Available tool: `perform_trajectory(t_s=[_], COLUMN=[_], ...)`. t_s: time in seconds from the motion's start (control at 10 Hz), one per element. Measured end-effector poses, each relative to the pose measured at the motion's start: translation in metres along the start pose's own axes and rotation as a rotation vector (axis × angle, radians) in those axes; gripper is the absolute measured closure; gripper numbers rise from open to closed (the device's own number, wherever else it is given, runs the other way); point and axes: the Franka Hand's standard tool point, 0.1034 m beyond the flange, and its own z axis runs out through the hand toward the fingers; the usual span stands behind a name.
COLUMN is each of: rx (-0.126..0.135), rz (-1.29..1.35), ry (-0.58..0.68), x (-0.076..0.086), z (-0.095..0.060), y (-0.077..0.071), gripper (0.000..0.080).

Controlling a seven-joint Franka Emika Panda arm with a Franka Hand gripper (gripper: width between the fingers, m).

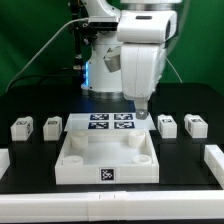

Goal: Assemble one leg

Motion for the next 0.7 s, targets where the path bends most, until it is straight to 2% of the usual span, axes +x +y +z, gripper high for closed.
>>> perform_trajectory(t_s=[0.1,0.2,0.5,0.6,0.7], rx=[-0.013,-0.008,-0.005,-0.003,0.005], rz=[-0.148,-0.194,-0.169,-0.166,-0.163], ry=[0.000,-0.004,-0.004,-0.004,-0.007], x=[-0.008,-0.008,-0.010,-0.016,-0.028], z=[0.003,0.003,0.005,0.013,0.026], y=[-0.005,-0.004,-0.006,-0.016,-0.037], gripper=[0.0150,0.0150,0.0150,0.0150,0.0150])
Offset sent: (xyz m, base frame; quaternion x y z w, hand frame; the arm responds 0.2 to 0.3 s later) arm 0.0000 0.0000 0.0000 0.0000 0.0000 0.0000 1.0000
